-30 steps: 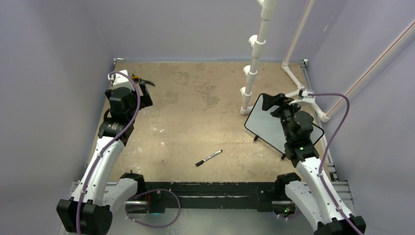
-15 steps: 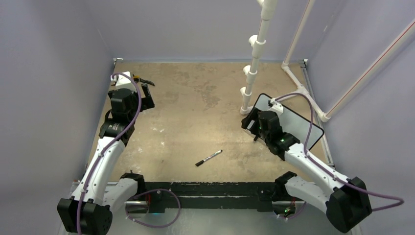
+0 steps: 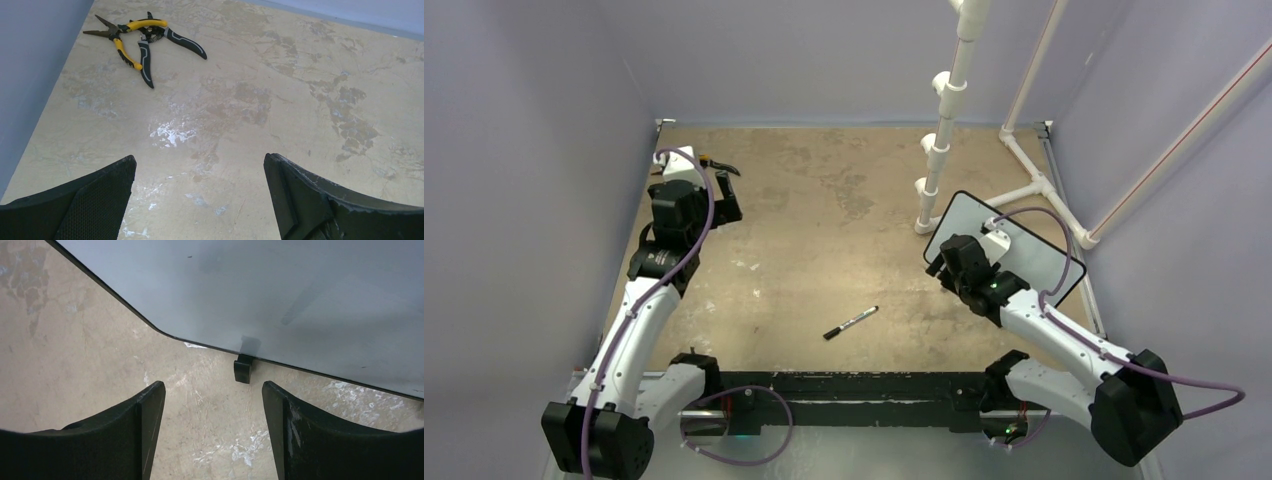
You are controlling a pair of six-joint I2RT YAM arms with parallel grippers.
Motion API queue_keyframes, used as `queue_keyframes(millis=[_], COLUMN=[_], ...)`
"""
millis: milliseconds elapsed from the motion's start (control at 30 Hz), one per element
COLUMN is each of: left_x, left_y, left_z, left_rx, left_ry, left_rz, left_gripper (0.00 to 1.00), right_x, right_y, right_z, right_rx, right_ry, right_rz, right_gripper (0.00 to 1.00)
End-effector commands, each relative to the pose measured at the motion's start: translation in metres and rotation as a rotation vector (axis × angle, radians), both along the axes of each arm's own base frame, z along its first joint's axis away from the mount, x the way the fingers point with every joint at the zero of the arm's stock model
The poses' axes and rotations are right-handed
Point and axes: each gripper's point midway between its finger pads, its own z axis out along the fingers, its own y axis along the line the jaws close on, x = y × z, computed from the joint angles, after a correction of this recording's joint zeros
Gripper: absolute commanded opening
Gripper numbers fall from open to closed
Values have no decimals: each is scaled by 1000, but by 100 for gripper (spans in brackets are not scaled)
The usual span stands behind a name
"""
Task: Write a sentence on the whiteboard
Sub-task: Move the whiteboard to the center of the board.
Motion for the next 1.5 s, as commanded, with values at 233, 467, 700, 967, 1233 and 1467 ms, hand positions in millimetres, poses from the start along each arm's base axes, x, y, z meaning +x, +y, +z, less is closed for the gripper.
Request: queue_keyframes(millis=[233, 467, 700, 967, 1233, 1467], left_x=[5, 6, 7, 8, 8, 8], left_y=[-4, -3, -4, -4, -4, -4], left_z=[2, -1, -4, -4, -5, -4], left_rx=[-10, -9, -8, -6, -6, -5], left_ry=[-19, -11, -1, 1, 1, -1], left_rz=[-20, -19, -21, -19, -21, -22], left_gripper=[99, 99, 99, 99, 99, 99], right_x=[13, 12, 14, 17, 18, 15], right_y=[-4, -5, -9, -13, -14, -10], right_z=[-11, -32, -39, -48, -49, -52], right_rx=[-3, -15, -39, -76, -84, -78], right_ry=[-5, 29, 35, 46, 42, 59], right_rz=[-110, -134, -164, -180, -174, -146], right_gripper=[70, 62, 53, 47, 35, 20])
